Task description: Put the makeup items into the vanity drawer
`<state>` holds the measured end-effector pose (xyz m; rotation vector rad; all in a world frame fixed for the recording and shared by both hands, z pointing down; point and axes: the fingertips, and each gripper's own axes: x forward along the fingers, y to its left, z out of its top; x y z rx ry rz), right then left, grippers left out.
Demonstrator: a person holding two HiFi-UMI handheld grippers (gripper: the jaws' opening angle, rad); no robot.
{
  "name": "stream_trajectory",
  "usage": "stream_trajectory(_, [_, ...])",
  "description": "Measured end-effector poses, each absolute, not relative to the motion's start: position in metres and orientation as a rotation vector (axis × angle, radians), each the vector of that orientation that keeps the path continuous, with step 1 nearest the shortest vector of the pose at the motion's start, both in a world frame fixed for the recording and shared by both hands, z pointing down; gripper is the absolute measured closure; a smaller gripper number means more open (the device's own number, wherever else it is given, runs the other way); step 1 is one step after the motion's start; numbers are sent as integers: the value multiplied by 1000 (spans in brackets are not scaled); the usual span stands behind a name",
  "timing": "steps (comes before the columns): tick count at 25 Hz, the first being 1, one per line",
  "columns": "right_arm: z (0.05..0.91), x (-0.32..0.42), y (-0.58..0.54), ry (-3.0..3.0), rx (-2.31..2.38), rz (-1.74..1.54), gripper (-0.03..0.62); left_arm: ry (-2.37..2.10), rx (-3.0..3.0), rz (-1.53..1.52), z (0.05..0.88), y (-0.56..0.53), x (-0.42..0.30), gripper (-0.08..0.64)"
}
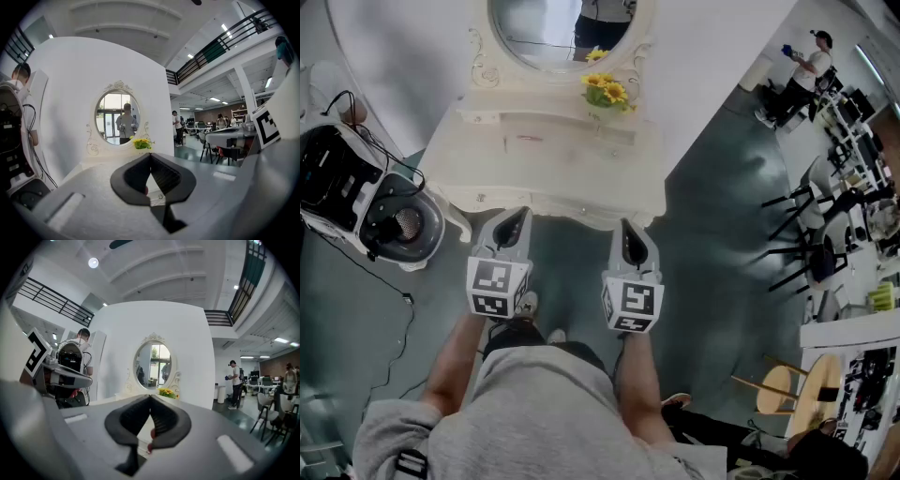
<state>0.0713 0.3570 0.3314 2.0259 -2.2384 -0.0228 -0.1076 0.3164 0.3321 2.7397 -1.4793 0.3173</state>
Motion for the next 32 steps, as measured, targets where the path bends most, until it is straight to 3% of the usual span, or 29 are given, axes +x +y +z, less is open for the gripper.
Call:
stream_trajectory(16, [345, 88, 320, -2222, 2007, 24, 589, -1456, 2729, 357, 346, 277, -84, 549])
stream_trajectory(32, [372, 96, 143, -2246, 1853, 95, 589, -1459, 2588, 398, 384, 115, -65, 549])
